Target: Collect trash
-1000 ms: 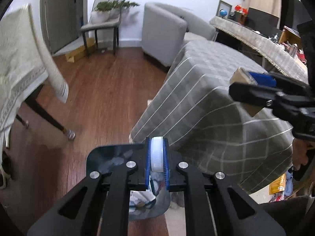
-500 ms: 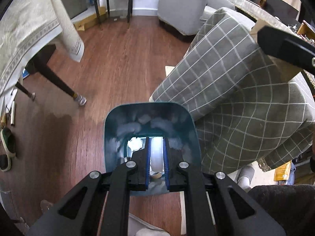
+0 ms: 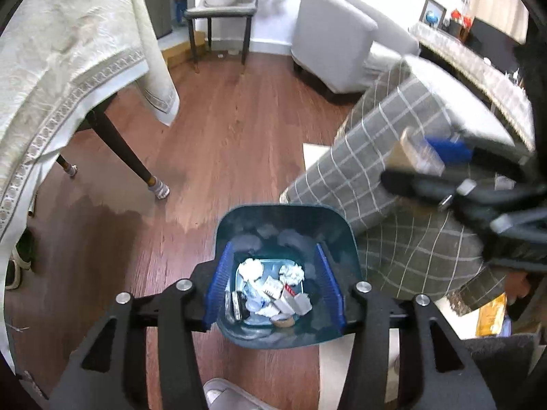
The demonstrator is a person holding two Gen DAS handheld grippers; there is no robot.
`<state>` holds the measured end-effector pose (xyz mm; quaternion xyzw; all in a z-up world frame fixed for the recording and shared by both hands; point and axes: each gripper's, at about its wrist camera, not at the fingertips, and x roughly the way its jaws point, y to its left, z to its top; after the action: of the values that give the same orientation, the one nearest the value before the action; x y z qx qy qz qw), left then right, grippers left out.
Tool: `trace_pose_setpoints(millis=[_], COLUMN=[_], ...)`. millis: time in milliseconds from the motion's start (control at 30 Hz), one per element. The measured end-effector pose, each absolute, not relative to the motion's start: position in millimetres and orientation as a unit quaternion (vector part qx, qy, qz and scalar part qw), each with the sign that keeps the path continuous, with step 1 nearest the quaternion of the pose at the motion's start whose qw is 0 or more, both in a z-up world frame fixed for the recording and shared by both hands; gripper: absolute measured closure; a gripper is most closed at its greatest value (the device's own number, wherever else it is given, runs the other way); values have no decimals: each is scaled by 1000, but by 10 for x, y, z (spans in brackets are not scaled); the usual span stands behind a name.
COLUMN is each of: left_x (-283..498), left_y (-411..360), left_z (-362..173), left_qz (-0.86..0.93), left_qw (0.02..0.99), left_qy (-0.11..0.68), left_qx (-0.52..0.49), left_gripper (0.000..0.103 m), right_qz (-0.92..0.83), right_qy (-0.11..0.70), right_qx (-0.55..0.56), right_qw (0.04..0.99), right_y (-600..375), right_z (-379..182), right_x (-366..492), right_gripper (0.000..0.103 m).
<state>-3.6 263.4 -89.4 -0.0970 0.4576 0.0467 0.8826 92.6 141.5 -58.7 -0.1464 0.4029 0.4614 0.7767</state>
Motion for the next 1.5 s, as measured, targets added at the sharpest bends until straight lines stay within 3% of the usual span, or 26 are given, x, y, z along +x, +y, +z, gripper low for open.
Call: trace_pose_setpoints(millis=[233, 367, 567, 667, 733, 1000, 1300, 1433, 1500], left_x=[-141, -176, -231, -264, -265, -235, -255, -232, -208], left_y=[2758, 2773, 2764, 2731, 2675, 2463, 2563, 2510, 2431], left_z=[-633, -481, -248, -144, -121, -41, 201, 289, 317], left_qz=[50, 48, 50, 40, 34, 43, 75, 82, 91], left_qw=[904, 914, 926, 933, 935, 942, 951, 953, 955], left_qy=[407, 384, 355, 338, 334, 328, 279, 269, 267], left_qx=[-118, -122, -120, -119, -111, -63, -109, -109, -90], left_gripper=[36, 37, 52, 52, 46, 41, 36, 33, 25], right_qz=[454, 450, 439, 438, 435, 437, 437, 415, 399], right_qy=[435, 449, 473, 477, 477, 453, 372, 331, 314], right_qx=[-162, -173, -190, -202, -204, -181, -142, -126, -119], right_qw=[761, 753, 740, 735, 736, 756, 807, 838, 853], right_y=[1566, 1621, 1649, 1653, 1640, 1457, 1113, 906, 756], right_z=[-856, -1005, -1243, -1303, -1298, -1030, -419, -175, -77], right_x=[911, 918, 934, 910, 906, 904, 844, 868, 895], right_gripper=[51, 51, 50, 45, 40, 37, 32, 23, 22])
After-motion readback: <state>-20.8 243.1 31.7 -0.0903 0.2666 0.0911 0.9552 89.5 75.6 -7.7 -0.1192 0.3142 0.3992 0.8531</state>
